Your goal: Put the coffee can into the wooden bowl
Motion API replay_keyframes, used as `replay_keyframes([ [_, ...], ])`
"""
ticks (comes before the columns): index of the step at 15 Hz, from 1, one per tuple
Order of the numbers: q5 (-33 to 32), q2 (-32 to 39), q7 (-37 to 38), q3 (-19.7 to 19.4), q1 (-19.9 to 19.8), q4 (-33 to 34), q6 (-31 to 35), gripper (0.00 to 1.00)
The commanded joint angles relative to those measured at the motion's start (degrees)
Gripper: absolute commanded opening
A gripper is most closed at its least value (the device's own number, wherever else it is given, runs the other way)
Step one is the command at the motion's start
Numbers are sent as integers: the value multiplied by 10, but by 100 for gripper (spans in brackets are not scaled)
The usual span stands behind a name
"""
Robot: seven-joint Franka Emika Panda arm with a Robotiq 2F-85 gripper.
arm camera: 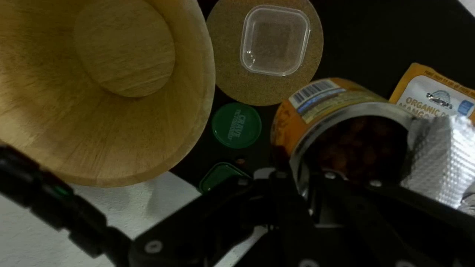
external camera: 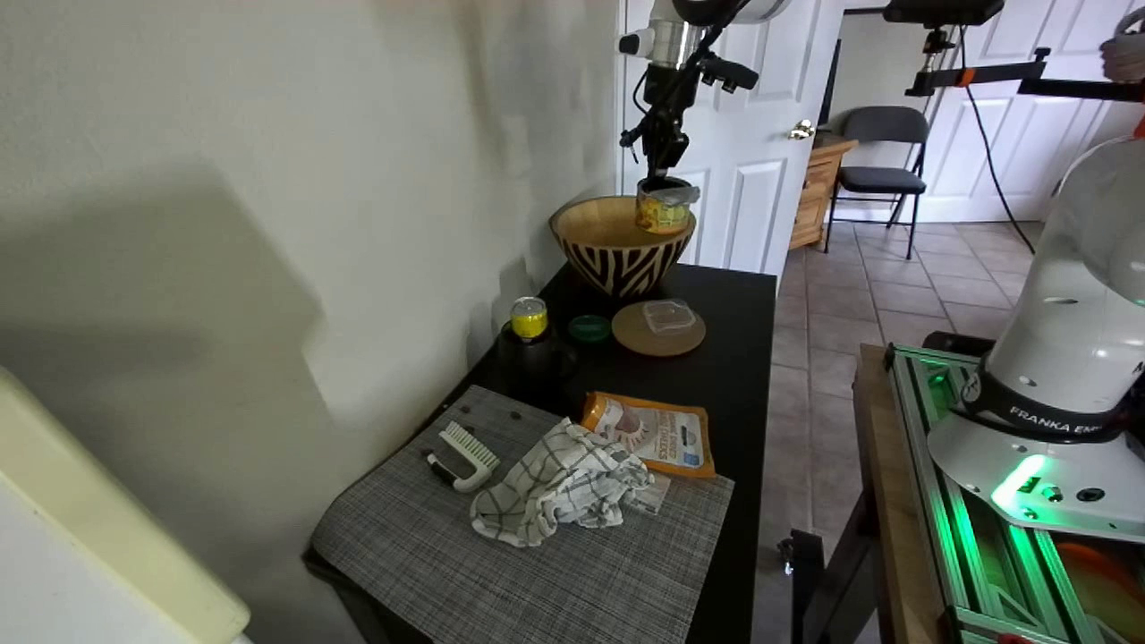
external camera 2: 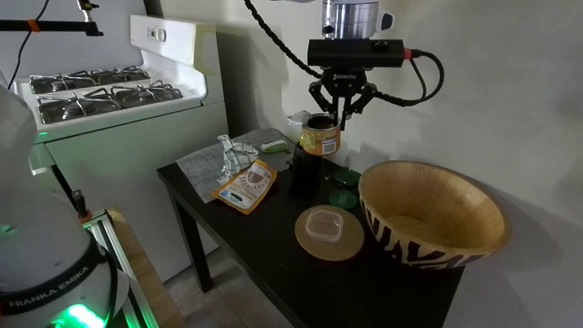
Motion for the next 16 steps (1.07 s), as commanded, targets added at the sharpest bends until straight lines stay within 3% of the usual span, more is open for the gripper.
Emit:
replay_keyframes([
  [1, 20, 44, 66, -24, -7, 48, -8, 3],
  [8, 51, 142, 156, -76, -61, 165, 6, 3],
  [16, 65, 328, 362, -68, -113, 314, 59, 3],
])
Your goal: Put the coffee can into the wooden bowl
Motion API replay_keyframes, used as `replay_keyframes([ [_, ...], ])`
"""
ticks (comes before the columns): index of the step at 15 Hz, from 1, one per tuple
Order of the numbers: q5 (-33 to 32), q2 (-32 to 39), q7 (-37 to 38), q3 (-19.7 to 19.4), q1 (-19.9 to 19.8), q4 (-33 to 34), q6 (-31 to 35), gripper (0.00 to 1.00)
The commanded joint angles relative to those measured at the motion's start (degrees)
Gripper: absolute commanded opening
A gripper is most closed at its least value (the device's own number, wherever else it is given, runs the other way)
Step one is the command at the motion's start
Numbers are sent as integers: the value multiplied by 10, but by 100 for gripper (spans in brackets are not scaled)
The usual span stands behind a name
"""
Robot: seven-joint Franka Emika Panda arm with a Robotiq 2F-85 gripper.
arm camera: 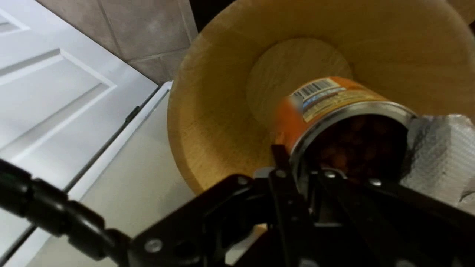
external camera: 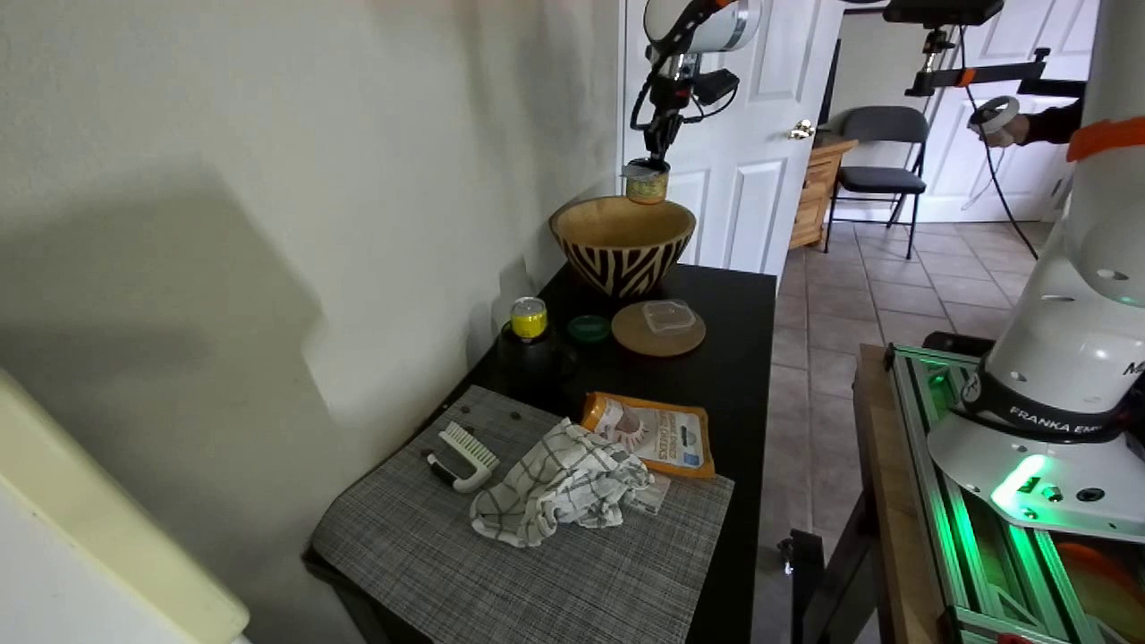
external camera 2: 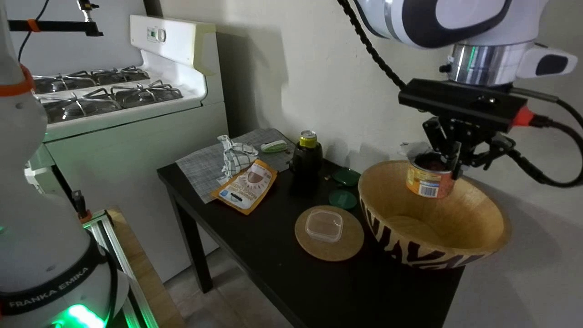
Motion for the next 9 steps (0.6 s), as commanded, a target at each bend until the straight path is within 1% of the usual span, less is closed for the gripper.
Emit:
replay_keyframes([
  [1, 8, 108, 112, 12, -22, 97, 9, 3],
  [2, 1, 127, 143, 12, -22, 119, 2, 3],
  [5, -19, 184, 196, 16, -24, 173, -13, 3],
  [7, -28, 215, 212, 21, -23, 201, -32, 3],
  [9, -39, 231, 211, 25, -22, 216, -51, 3],
])
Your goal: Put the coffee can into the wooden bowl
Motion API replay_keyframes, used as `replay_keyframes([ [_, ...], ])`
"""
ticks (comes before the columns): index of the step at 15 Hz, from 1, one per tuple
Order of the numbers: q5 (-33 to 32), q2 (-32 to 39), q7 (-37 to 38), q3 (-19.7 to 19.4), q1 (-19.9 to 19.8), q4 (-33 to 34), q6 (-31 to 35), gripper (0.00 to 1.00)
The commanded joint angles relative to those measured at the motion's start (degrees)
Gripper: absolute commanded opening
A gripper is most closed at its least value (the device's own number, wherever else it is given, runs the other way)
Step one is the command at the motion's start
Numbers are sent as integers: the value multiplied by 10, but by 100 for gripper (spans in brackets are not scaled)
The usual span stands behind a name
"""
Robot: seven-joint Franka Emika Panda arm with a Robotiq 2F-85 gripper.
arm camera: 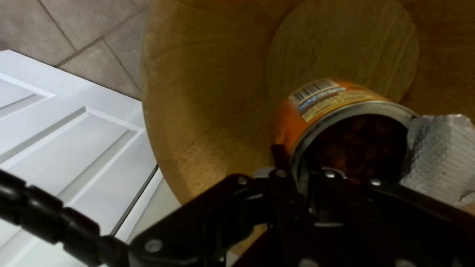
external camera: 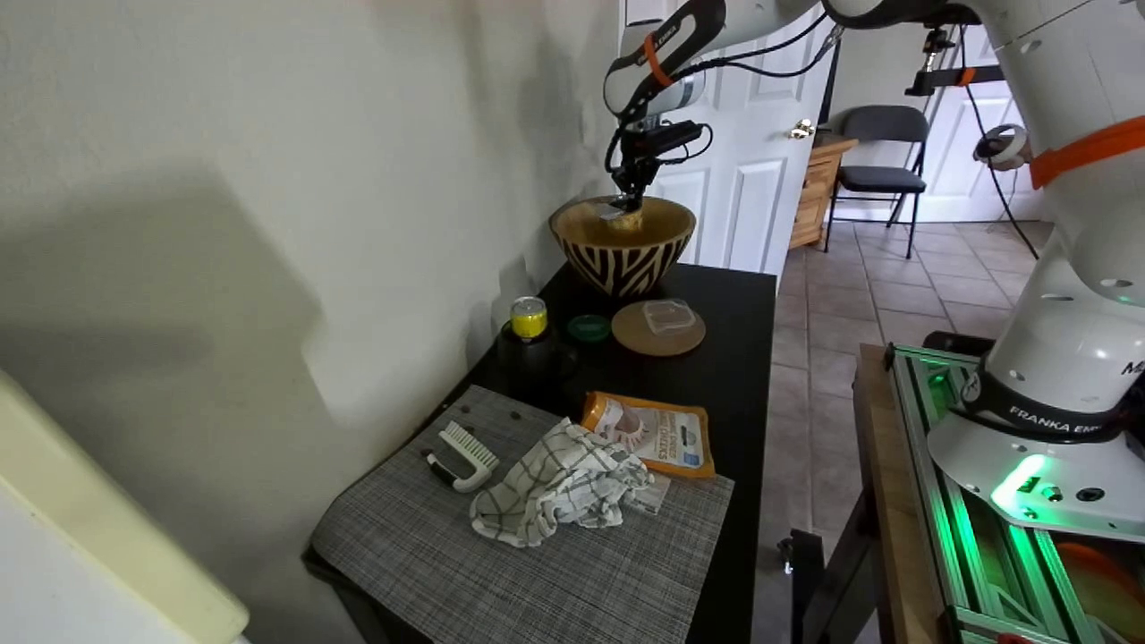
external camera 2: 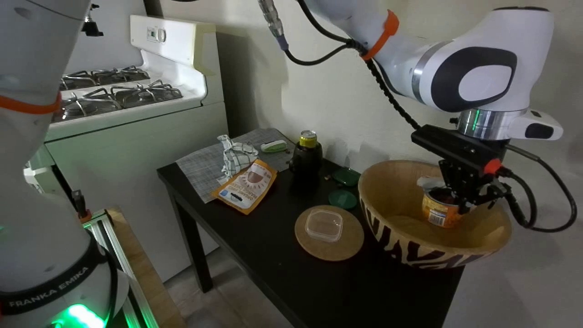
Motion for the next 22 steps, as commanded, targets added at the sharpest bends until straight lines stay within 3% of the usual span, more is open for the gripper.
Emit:
replay_keyframes([
  [1, -28, 43, 19, 14, -7, 57, -49, 3],
  [5, -59, 56, 10, 20, 2, 59, -70, 3],
  [15, -119, 53, 7, 32, 31, 4, -5, 3],
  [21, -117, 59, -2, 34, 16, -12, 42, 3],
  [22, -112, 57, -7, 38, 12, -15, 37, 36],
])
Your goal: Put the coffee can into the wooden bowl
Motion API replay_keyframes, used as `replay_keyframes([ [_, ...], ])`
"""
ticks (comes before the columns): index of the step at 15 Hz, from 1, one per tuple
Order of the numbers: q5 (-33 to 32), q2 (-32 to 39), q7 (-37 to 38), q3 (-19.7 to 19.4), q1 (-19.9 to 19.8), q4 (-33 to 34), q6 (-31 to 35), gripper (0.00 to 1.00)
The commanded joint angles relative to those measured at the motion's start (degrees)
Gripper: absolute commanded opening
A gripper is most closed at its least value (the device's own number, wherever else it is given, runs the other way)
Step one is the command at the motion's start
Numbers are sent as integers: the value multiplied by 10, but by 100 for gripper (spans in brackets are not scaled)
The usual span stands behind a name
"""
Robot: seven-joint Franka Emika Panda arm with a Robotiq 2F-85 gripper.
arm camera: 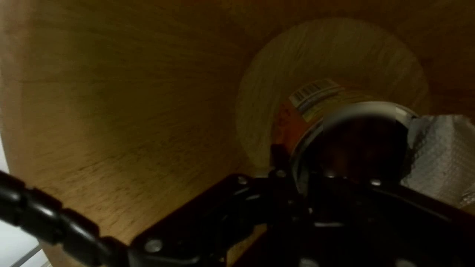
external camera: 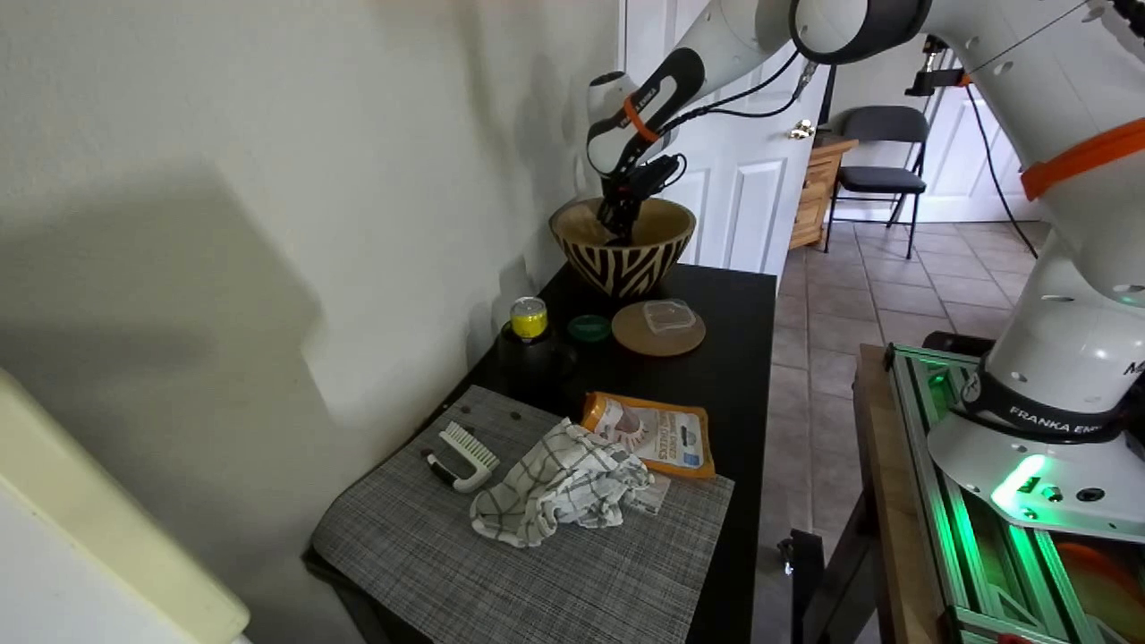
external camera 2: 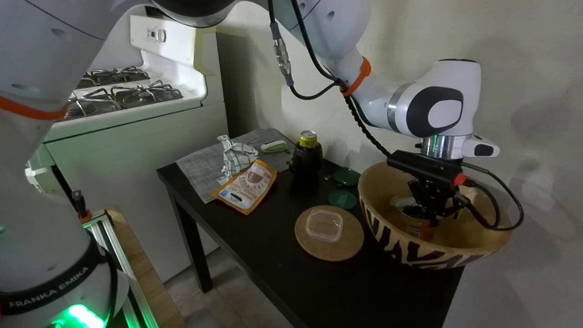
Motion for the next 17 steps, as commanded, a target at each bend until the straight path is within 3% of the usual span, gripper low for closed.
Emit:
replay_keyframes([
  [1, -2, -7, -15, 8, -12, -21, 14, 36],
  [6, -5, -35, -38, 8, -15, -30, -15, 73],
  [10, 4, -147, -139, 27, -35, -87, -6, 100],
  [15, 52, -308, -337, 55, -66, -185, 0, 100],
  [16, 33, -230, -276, 32, -46, -103, -13, 100],
  [17, 42, -259, -304, 31, -46, -123, -13, 100],
])
